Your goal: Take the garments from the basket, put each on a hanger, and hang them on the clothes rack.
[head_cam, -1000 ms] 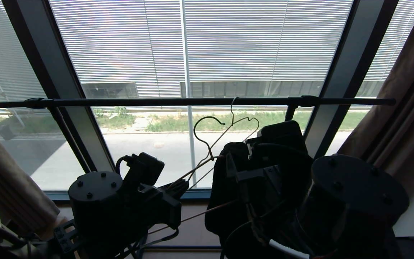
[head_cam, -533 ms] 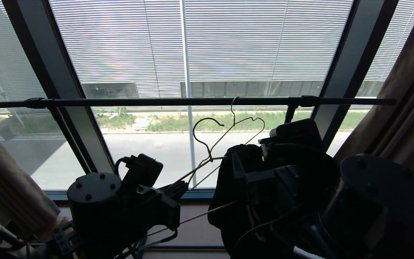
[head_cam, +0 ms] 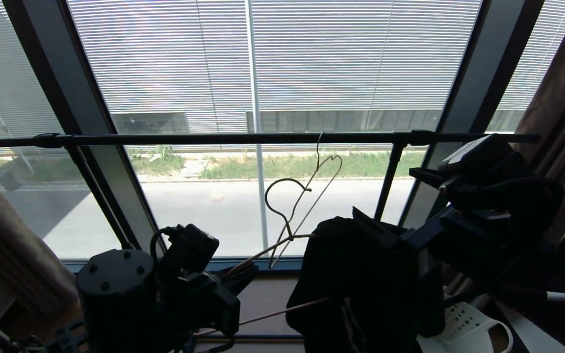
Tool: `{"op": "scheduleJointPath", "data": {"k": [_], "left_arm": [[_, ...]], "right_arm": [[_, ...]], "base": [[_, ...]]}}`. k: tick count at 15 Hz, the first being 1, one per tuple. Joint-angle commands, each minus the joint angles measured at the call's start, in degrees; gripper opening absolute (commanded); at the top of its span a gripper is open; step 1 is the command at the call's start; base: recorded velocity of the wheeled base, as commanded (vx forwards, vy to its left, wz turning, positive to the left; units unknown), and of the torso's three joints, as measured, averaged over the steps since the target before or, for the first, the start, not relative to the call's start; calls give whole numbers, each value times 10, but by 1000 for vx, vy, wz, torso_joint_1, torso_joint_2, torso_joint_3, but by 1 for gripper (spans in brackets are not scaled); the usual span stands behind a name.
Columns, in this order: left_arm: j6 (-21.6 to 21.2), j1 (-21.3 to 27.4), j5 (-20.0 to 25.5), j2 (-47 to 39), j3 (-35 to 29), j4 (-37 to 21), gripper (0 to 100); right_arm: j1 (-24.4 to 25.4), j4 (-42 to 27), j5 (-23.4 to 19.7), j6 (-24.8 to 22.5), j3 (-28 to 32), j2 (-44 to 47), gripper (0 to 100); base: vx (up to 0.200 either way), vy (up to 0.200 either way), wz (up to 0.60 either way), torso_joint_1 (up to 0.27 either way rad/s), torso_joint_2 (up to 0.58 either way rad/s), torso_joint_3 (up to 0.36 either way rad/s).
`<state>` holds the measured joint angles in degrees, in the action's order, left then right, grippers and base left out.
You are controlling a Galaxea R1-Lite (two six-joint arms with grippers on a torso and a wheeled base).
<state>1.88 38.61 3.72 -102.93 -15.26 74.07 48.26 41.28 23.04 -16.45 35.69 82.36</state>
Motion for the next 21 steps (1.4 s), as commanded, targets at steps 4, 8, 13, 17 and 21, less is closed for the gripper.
{"op": "scheduleJointPath", "data": {"k": [4, 8, 13, 17, 21], "left_arm": [[1, 0, 27, 19, 16, 0, 0], [1, 2, 27, 23, 16, 0, 0], [1, 6, 30, 23, 21, 0, 0], [1, 6, 39, 27, 22, 0, 0], [1, 6, 45, 29, 25, 5, 0]], "right_arm": [[-159, -197, -259, -2, 79, -61, 100], [-219, -401, -420, -76, 159, -58, 100], [-237, -523, -426, -235, 226, -1, 100], [-219, -541, -440, -248, 263, 49, 100], [-204, -542, -439, -247, 281, 92, 100]], "base": [[0, 0, 0, 0, 0, 0], [0, 0, 0, 0, 0, 0], [0, 0, 0, 0, 0, 0], [0, 0, 0, 0, 0, 0], [0, 0, 0, 0, 0, 0]]}}
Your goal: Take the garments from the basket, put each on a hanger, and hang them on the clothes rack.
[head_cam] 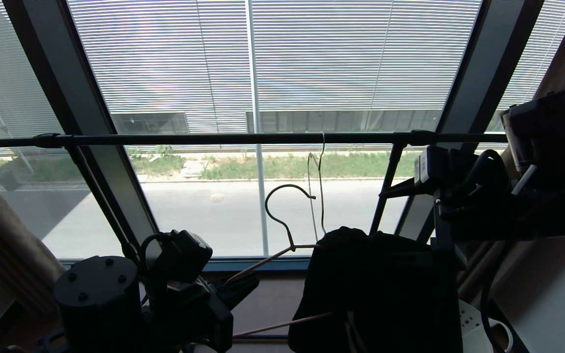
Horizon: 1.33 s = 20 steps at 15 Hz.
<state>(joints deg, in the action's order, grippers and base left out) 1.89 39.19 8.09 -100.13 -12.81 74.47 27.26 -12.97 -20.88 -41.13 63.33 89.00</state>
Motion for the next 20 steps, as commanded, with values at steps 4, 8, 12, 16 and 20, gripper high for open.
{"op": "scheduleJointPath", "data": {"k": [4, 8, 12, 16, 20], "left_arm": [[0, 0, 1, 0, 3, 12, 0], [0, 0, 1, 0, 3, 12, 0], [0, 0, 1, 0, 3, 12, 0], [0, 0, 1, -1, 3, 12, 0], [0, 0, 3, -4, 4, 12, 0]], "right_arm": [[33, 0, 1, 2, 21, 51, 100], [58, -1, 2, 10, 50, 84, 100], [71, -1, 8, 25, 65, 104, 100], [70, -6, 15, 28, 46, 71, 100], [72, -30, 15, 28, 50, 77, 100]], "base": [[0, 0, 0, 0, 0, 0], [0, 0, 0, 0, 0, 0], [0, 0, 0, 0, 0, 0], [0, 0, 0, 0, 0, 0], [0, 0, 0, 0, 0, 0]]}}
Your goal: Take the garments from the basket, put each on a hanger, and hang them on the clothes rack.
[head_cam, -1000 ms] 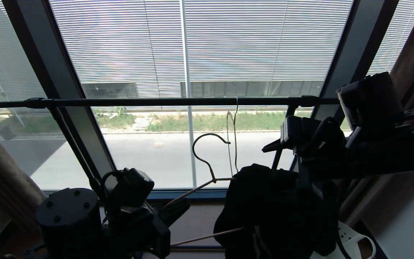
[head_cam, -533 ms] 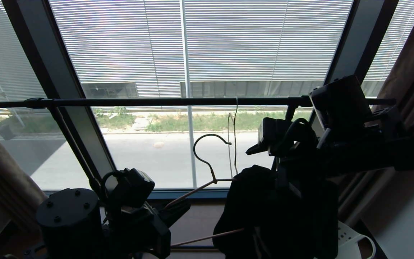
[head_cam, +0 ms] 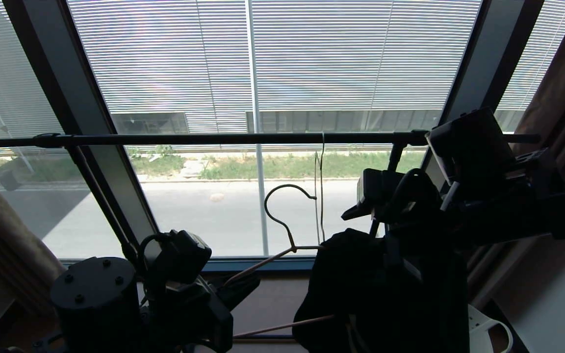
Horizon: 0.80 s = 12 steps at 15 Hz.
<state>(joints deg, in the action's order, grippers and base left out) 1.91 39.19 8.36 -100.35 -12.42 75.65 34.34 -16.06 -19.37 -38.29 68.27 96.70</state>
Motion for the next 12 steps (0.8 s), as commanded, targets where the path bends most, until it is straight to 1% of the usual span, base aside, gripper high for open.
{"op": "scheduleJointPath", "data": {"k": [1, 2, 12], "left_arm": [[0, 0, 0, -2, 0, 0, 0], [0, 0, 0, -2, -1, 0, 0], [1, 4, 0, -4, -1, 1, 0]], "right_arm": [[1, 1, -1, 0, 2, 2, 100], [1, 1, -1, 0, 2, 2, 0], [6, -2, -1, 0, -4, -4, 0]], "base": [[0, 0, 0, 0, 0, 0], [0, 0, 0, 0, 0, 0], [0, 0, 0, 0, 0, 0]]}}
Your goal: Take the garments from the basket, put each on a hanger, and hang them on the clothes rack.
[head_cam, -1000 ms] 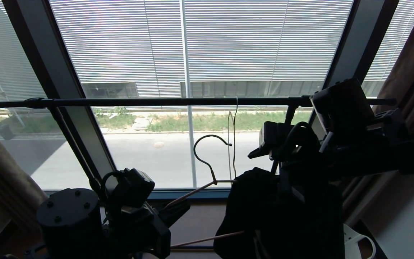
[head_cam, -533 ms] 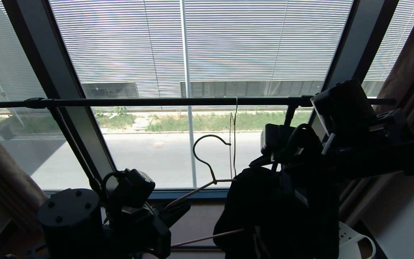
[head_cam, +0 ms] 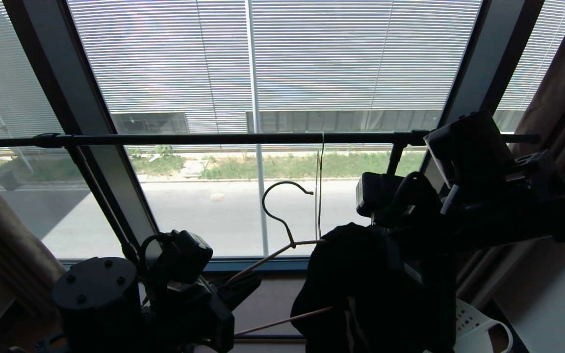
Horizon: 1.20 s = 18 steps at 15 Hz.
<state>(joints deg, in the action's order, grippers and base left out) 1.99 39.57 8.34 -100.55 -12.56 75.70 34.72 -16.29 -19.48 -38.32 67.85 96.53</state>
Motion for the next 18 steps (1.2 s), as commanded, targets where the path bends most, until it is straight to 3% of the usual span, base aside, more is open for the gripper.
{"op": "scheduleJointPath", "data": {"k": [1, 11, 12, 18], "left_arm": [[0, 0, 1, -2, 0, 1, 0], [1, -3, 33, -1, 4, 1, 0], [1, -3, 33, -1, 4, 1, 100], [10, -5, 32, -5, 3, 19, 100]], "right_arm": [[3, 0, 0, 0, 0, -2, 0], [3, 2, 0, 0, -9, -4, 0], [3, 3, 0, 0, -9, -4, 0], [17, 2, 0, 0, -26, -28, 0]], "base": [[0, 0, 0, 0, 0, 0], [0, 0, 0, 0, 0, 0], [0, 0, 0, 0, 0, 0], [0, 0, 0, 0, 0, 0]]}}
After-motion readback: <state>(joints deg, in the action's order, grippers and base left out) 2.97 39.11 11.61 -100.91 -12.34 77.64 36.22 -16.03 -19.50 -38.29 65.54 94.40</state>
